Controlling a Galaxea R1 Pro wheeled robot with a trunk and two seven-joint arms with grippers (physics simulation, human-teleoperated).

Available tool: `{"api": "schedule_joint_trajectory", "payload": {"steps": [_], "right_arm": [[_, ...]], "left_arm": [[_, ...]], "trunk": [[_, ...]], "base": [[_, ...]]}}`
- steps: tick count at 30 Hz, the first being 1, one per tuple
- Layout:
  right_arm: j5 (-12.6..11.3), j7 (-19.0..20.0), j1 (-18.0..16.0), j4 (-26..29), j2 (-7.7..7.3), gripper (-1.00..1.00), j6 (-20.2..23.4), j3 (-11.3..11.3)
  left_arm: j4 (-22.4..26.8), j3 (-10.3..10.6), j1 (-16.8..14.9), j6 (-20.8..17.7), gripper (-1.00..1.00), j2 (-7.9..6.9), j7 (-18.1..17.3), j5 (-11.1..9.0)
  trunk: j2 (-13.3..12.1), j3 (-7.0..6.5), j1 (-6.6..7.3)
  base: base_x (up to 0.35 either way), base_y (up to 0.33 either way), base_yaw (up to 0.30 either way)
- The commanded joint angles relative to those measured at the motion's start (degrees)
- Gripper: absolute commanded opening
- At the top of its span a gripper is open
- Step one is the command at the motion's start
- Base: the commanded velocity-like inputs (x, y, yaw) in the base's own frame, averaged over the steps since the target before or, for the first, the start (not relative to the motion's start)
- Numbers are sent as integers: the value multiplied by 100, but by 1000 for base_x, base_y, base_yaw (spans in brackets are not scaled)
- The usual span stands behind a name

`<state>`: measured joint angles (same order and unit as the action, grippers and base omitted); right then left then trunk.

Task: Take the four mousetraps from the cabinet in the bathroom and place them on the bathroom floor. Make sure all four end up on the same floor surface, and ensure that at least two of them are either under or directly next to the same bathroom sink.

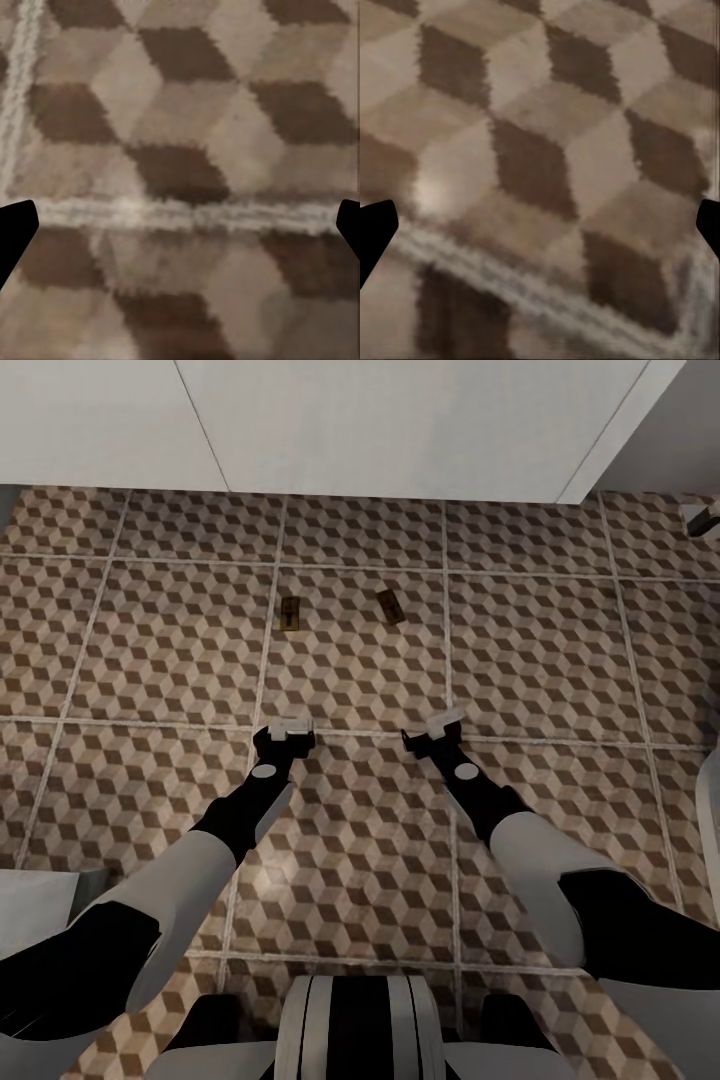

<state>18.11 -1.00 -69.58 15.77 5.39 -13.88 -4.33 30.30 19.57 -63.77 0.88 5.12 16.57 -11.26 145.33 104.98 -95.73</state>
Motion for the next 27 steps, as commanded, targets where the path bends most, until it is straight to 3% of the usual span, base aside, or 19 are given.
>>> {"api": "schedule_joint_trajectory", "payload": {"steps": [1, 15, 27], "right_arm": [[19, -9, -3, -3, -27, 100, -16, -15], [26, -7, 1, 55, -72, 100, -179, -13], [26, -6, 2, 43, -73, 100, -228, -15]], "left_arm": [[1, 47, -4, 9, 100, -4, 48, -60], [8, 47, -4, -6, 100, 7, 48, -60], [-47, 47, -4, -26, 100, -8, 40, -60]], "trunk": [[1, 2, 1], [1, 2, 1], [-15, -263, 32]], "base": [[0, 0, 0], [0, 0, 0], [0, 0, 0]]}}
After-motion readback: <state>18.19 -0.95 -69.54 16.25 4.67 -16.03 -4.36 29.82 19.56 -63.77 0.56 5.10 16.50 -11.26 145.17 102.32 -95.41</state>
